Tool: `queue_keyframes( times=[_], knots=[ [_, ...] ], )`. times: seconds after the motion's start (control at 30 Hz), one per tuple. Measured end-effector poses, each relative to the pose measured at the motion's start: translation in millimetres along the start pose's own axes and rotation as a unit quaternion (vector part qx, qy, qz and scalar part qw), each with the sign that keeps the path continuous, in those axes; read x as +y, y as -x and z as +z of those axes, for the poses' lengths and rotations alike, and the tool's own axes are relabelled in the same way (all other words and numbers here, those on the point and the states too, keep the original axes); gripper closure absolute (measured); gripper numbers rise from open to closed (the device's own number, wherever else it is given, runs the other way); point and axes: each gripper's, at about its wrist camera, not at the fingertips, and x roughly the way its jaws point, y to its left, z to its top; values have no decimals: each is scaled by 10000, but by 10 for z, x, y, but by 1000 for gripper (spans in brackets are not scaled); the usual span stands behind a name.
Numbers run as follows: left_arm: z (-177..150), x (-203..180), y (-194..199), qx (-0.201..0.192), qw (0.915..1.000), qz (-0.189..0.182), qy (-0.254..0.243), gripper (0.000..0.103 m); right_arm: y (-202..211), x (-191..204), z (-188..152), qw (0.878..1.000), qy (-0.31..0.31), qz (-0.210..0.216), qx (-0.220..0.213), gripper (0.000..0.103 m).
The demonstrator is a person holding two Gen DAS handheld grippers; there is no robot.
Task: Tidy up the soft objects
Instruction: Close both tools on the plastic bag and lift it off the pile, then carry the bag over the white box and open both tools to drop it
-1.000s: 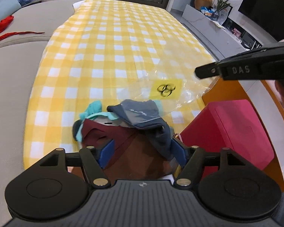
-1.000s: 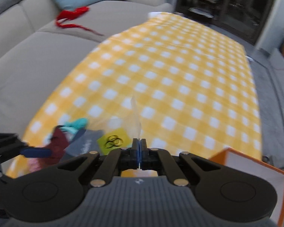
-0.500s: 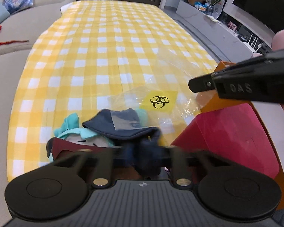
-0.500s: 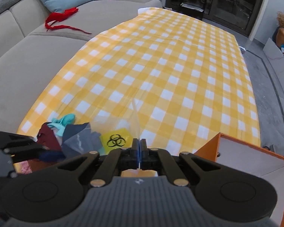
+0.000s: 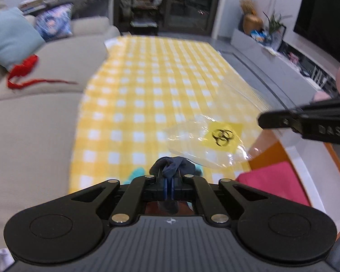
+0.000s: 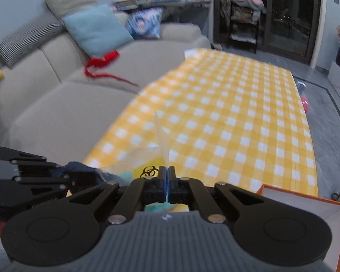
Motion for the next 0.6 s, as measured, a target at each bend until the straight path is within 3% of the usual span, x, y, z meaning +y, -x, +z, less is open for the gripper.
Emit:
queue_keyframes(
  times=[0.27,0.4,0.6],
  knots=[
    [22,-196,777,-669,9976,-179,89,100,826,58,-146,9983,-171,280,-489,103],
    [-50,-344,1008,-789,9965,-245,104,100,1213,-47,-393,9965,-411,12,-732,103],
    [-159,-554,1203,-943,9931,-673,162,100,1660,-305,-850,9903,-991,-444,-865,103]
  ],
)
